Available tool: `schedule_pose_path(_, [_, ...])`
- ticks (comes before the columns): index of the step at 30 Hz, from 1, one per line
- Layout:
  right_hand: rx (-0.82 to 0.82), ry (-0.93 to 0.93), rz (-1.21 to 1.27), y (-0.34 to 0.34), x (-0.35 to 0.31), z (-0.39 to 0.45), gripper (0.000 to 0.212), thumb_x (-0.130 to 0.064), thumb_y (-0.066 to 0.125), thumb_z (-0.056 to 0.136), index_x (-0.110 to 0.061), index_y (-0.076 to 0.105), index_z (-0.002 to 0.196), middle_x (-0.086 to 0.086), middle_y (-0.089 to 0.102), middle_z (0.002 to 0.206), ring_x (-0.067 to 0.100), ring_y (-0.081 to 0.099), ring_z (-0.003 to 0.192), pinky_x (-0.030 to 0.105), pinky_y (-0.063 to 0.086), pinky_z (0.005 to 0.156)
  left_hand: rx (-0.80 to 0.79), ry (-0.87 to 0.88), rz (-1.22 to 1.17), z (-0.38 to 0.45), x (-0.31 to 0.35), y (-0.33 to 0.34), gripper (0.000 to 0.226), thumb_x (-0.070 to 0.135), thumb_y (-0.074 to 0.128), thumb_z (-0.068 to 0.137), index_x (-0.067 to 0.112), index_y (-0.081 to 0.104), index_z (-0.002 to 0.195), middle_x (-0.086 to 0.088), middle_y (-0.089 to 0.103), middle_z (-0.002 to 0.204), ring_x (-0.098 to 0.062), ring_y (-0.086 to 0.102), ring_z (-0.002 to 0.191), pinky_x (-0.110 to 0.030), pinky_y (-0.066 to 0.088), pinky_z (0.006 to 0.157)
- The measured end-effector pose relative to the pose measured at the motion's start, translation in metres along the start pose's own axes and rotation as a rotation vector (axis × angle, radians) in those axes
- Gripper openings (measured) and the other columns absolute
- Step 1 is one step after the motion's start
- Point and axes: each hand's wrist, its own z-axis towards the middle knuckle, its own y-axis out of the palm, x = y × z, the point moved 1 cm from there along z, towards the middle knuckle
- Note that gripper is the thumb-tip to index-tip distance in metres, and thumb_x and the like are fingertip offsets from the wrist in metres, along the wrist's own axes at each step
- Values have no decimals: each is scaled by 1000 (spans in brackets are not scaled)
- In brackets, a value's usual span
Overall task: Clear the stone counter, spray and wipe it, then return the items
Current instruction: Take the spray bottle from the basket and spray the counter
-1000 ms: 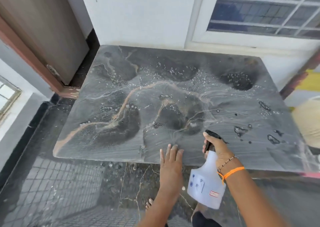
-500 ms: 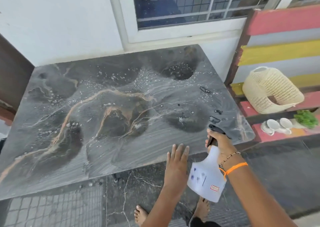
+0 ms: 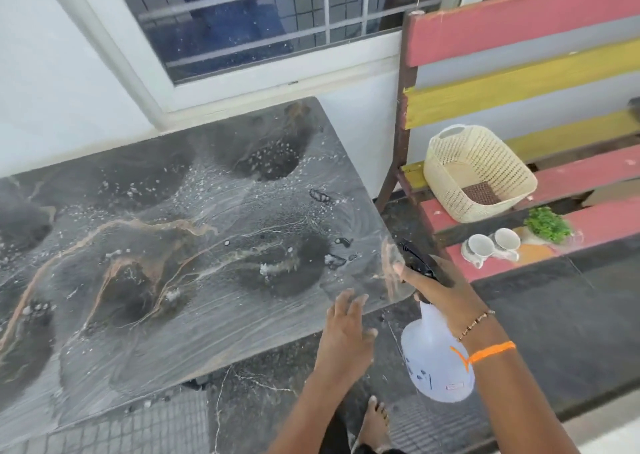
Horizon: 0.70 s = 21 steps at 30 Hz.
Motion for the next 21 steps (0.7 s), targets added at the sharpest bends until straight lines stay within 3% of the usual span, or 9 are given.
schedule_pose_path(2, [79,5,-41,-16,2,5,30,-24,73,79,4,64,84,17,63,69,22,60,62,36,51,68,-44,64,-39,14,20,4,46,24,48,92,27,33,136,10,26,145,-10,25,133,-23,24,106])
schedule_pose_path(4, [166,0,-63,-34,0,14,28,-27,74,77,-1,67,87,19,69,79,29,66,77,40,54,74,-108,98,-106,36,43,8,43,26,49,91,29,38,133,17,36,131,0,34,118,-16,25,93])
schedule_pose_path(7, [297,-17,-101,-54,-10,33,16,-31,73,77,-22,65,66,-2,69,66,18,66,74,26,47,68,-194,161,-187,74,77,9,37,28,50,91,29,46,128,14,48,129,0,45,110,-16,33,89])
schedule_pose_path(11, [460,-71,-288,-81,-31,68,45,-32,72,79,-28,52,39,-13,52,46,16,52,57,25,38,59,-208,250,-175,117,112,9,33,26,51,92,27,50,125,9,51,129,-5,44,120,-19,33,98])
schedule_pose_path(13, [509,-71,-338,-98,-36,91,42,-32,71,80,-27,44,47,-8,46,53,19,46,58,25,30,52,-245,243,-193,139,125,9,32,25,51,92,24,51,123,8,51,128,-7,50,115,-23,39,97])
schedule_pose_path(16, [556,-89,-338,-130,-46,133,32,-21,70,81,-16,49,57,0,49,55,23,49,58,27,34,53,-279,242,-196,171,143,10,31,24,51,92,23,52,123,7,52,128,-7,54,106,-24,43,92])
schedule_pose_path(19, [571,-108,-322,-163,-56,177,17,-12,70,79,-15,57,68,13,60,72,34,61,73,42,50,69,-257,223,-227,207,159,14,29,24,50,92,23,53,121,7,55,123,-5,54,103,-18,41,85])
schedule_pose_path(21, [563,-125,-335,-180,-57,210,28,-7,70,77,-26,51,67,15,62,82,31,60,79,41,50,77,-239,189,-234,232,170,21,27,22,48,93,22,54,119,6,57,122,-5,54,104,-19,41,84])
